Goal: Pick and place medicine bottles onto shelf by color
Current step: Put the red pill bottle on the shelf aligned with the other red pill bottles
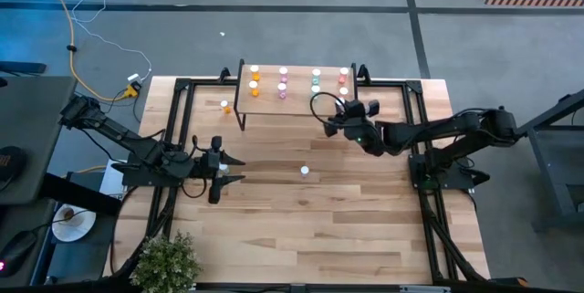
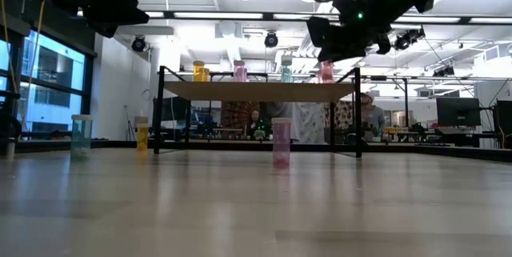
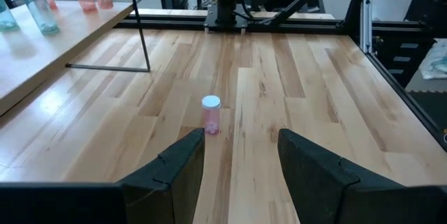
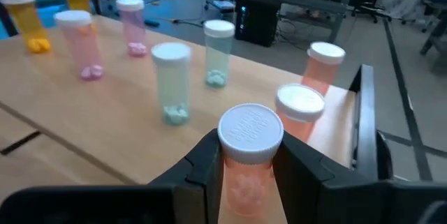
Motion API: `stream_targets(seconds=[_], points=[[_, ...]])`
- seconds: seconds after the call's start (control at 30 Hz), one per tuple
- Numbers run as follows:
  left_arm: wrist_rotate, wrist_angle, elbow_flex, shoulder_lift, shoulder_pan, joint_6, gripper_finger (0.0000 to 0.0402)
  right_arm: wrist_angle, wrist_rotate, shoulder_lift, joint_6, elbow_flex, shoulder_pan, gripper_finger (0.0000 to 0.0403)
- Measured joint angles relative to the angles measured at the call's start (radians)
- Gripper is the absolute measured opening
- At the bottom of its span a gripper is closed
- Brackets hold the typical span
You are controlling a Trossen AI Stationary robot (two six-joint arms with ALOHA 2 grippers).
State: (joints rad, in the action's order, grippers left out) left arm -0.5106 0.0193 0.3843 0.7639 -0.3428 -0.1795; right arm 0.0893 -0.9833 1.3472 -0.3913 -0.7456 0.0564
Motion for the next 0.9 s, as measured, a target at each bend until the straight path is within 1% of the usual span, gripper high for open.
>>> stream_targets(seconds=[0.2,0.4,0.6,0.9], points=[[-0.002,0.000,0.000,0.000,0.000,0.000,0.0172,-0.035,-0.017,0.000,-0.062,0.008,0.000,0.0097],[-0.002,0.000,0.000,0.000,0.000,0.000,0.0172,-0.026,-0.020,0.000,-0.055,0.008,0.017,0.0097],[-0.002,-0.001,0.000,0.000,0.000,0.000,0.0172,-0.025,0.026,0.000,-0.046,0.008,0.064,0.0097],[-0.002,-0.001,0.000,0.000,0.000,0.009,0.0172,-0.022,0.041,-0.001,-0.041,0.008,0.091,0.0097]])
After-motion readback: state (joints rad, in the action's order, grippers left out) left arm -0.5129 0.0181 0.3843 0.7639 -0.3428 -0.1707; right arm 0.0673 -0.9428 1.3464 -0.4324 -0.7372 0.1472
